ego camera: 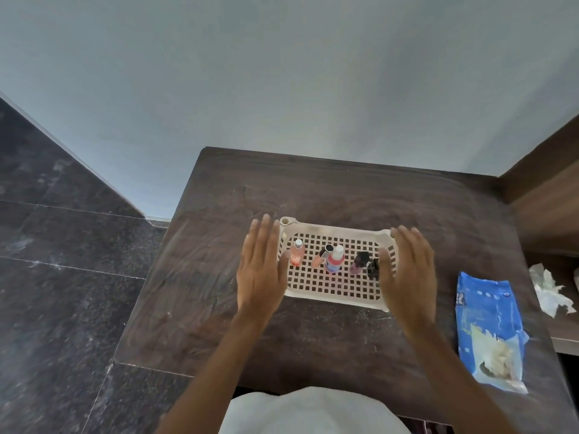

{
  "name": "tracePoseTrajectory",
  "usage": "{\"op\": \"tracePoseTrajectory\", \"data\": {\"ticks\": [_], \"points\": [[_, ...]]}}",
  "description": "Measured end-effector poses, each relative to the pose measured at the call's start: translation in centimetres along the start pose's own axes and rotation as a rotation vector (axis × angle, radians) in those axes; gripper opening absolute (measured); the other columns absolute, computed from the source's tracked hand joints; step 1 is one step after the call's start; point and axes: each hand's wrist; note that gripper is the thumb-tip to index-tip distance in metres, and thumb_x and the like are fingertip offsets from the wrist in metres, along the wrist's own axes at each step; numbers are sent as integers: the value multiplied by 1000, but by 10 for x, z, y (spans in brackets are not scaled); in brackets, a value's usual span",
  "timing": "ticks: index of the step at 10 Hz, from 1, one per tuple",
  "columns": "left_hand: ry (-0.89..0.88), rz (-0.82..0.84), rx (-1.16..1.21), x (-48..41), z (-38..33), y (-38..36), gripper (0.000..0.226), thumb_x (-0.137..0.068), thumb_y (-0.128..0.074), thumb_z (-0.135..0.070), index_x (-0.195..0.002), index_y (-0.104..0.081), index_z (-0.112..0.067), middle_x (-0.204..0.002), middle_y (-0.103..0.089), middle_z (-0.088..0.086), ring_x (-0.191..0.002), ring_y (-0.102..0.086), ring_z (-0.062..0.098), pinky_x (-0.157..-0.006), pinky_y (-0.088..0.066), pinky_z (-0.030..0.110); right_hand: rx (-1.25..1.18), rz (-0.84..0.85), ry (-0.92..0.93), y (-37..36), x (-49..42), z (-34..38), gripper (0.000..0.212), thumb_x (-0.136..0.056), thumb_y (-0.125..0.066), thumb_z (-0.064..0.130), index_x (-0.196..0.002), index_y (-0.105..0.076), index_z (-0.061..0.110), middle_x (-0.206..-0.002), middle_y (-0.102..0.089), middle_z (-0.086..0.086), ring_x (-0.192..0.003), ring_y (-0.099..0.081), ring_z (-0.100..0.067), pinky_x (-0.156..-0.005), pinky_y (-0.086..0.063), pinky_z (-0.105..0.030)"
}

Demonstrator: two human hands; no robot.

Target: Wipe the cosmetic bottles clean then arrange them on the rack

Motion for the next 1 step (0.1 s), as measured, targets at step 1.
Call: {"op": "tracePoseTrajectory", "data": {"ticks": [1], "points": [[-153,67,-82,-3,-16,4,57,-108,-25,-38,-157,-26,-9,-165,-23,15,-155,-15,30,-125,-17,48,97,100,124,-8,8,29,64,-98,-40,45,-150,-29,9,-160,-20,-14,-150,-7,-28,-119,-17,-48]]}}
Point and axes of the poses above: each hand's wrist, its own x-axis away from the middle knuckle, its own y-axis out of the back of the hand, z = x × y
